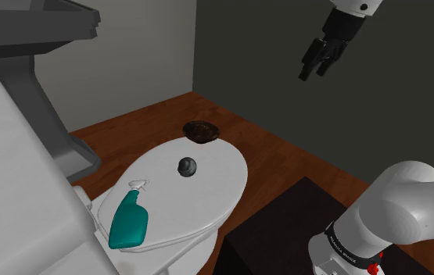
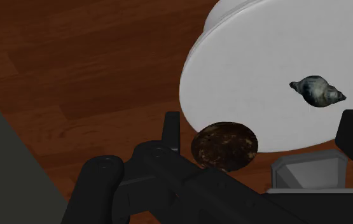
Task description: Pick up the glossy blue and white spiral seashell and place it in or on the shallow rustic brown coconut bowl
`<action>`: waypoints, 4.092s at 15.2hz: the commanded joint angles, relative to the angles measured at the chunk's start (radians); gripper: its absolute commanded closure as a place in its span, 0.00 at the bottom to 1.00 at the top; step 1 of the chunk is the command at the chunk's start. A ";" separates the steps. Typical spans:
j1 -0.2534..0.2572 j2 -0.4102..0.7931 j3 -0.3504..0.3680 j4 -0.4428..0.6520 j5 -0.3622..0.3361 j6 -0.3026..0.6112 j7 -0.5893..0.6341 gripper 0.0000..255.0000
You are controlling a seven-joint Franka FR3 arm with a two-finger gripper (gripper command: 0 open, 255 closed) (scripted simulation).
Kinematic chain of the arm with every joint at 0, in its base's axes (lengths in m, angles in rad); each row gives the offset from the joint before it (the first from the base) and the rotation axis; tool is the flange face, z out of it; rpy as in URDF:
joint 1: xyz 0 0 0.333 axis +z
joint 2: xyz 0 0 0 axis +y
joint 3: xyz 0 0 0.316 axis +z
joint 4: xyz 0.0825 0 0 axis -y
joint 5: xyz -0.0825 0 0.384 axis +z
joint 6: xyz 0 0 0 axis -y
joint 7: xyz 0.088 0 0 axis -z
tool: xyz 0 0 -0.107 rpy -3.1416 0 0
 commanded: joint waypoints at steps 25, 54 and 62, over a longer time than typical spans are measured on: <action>0.088 0.495 0.290 -0.241 0.121 0.777 0.344 0.00; 0.152 1.107 0.329 0.001 -0.218 1.143 0.739 1.00; 0.152 1.107 0.329 0.001 -0.218 1.143 0.739 1.00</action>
